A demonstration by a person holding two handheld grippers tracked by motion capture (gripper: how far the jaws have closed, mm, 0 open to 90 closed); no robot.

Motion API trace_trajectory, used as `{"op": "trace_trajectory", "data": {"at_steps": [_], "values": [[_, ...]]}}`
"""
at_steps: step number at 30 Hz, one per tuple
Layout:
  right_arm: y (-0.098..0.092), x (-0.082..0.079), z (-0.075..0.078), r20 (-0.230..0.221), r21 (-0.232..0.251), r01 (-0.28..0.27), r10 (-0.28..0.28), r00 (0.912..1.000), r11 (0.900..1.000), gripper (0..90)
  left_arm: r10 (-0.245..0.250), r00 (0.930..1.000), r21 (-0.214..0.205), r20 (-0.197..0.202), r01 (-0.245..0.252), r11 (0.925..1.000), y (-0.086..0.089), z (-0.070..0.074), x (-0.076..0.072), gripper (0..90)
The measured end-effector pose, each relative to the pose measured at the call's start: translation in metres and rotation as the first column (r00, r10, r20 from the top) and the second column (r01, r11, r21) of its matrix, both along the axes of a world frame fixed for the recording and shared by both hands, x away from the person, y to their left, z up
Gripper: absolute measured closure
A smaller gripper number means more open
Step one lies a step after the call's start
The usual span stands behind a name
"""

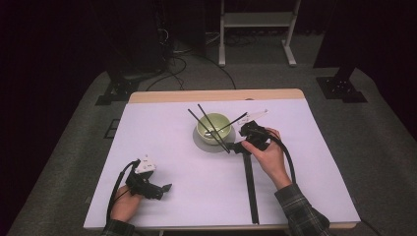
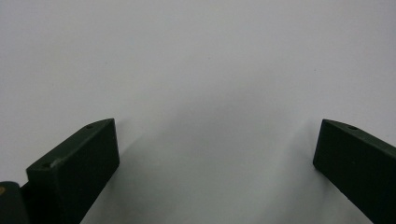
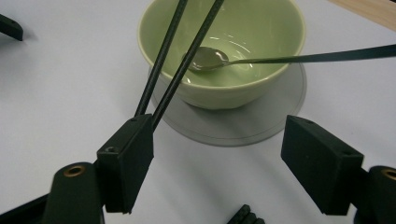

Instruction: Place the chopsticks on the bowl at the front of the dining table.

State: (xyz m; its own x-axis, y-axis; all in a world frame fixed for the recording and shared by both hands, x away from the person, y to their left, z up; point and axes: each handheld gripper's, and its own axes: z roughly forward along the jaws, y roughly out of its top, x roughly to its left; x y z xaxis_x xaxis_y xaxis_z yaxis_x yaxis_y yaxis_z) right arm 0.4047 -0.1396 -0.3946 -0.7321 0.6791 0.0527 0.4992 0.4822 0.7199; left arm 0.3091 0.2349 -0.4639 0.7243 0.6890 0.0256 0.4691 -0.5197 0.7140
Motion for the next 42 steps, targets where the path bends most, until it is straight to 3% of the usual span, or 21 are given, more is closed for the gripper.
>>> {"op": "trace_trajectory", "data": {"at_steps": [9,15,19,28,42], "values": [[0.004,-0.003,0.005,0.01,0.013,-0.007,0.007,0.9999,0.9999,23.5,-0.001,1.0,0.001,0.0,0.001,1.0,0.0,0.0,0.0,0.0],[0.012,-0.002,0.027,0.028,0.057,-0.019,0.018,0.9995,0.9982,22.3,0.0,1.0,0.0,0.0,0.0,1.0,0.0,0.0,0.0,0.0],[0.019,0.002,0.034,0.032,0.062,-0.031,0.029,0.9991,0.9976,22.1,0.001,1.0,0.0,0.0,-0.001,1.0,0.0,0.0,0.0,0.0],[0.044,0.029,0.049,0.018,0.063,-0.034,0.033,0.9993,0.9975,19.3,0.001,1.0,-0.002,0.002,-0.001,1.0,0.0,0.0,0.0,0.0],[0.081,0.08,0.045,0.015,0.032,0.02,-0.02,0.9997,0.9993,20.8,0.001,1.0,-0.002,0.0,-0.001,1.0,0.0,0.0,0.0,0.0]]}}
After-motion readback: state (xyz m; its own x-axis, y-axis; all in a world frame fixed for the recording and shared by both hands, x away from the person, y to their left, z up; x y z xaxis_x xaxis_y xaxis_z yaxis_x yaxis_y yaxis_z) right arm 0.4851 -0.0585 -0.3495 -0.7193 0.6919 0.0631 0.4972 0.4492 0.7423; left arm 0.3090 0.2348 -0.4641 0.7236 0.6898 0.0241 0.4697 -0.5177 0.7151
